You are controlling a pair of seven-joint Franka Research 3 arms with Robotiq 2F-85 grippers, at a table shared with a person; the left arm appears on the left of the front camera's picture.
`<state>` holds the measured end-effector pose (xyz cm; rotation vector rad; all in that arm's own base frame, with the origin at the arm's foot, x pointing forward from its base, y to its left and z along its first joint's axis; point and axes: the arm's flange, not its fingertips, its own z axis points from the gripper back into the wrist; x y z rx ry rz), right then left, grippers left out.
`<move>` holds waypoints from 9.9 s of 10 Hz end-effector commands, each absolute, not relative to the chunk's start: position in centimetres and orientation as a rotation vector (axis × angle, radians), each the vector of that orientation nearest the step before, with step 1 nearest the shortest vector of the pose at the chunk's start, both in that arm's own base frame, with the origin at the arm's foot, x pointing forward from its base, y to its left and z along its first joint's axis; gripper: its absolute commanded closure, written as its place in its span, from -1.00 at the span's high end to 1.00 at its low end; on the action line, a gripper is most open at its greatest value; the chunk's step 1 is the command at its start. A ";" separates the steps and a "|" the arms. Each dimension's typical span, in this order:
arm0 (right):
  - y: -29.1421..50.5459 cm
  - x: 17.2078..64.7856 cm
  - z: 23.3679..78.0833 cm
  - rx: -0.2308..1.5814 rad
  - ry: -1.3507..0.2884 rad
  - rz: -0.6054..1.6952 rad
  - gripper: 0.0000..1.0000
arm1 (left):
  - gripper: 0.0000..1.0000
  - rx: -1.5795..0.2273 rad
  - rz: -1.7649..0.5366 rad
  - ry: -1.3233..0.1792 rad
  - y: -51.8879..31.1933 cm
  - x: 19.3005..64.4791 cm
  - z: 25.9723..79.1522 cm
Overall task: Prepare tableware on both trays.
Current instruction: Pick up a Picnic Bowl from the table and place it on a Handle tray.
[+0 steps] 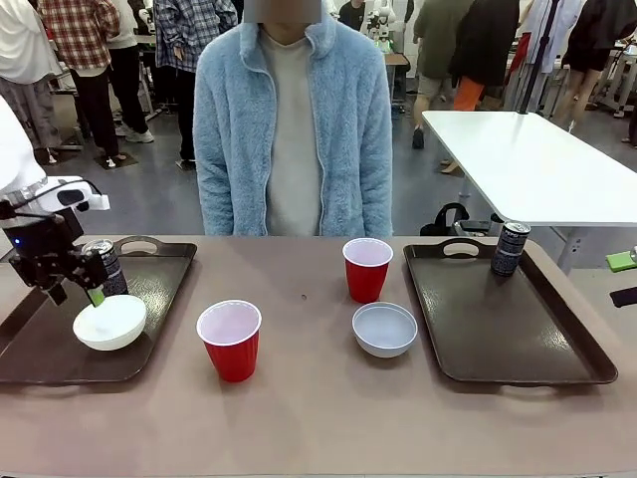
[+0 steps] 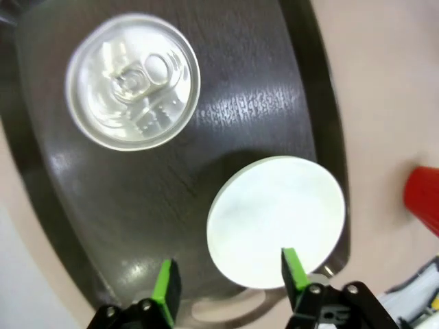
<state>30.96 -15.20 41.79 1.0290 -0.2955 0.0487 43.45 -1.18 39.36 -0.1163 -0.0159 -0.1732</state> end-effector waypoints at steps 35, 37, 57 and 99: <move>15.8 40.6 44.0 -0.029 -0.255 0.119 1.00 | 1.00 -0.933 -0.009 -0.167 28.6 45.3 43.1; 12.8 36.1 45.9 0.019 -0.236 0.128 1.00 | 1.00 -0.933 -0.009 -0.167 28.6 45.3 43.1; 15.7 33.1 49.7 0.107 -0.147 0.155 1.00 | 1.00 -0.933 -0.009 -0.167 28.6 45.3 43.1; 4.2 32.1 52.0 0.025 -0.140 0.077 -1.00 | 1.00 -0.933 -0.009 -0.167 28.6 45.3 43.1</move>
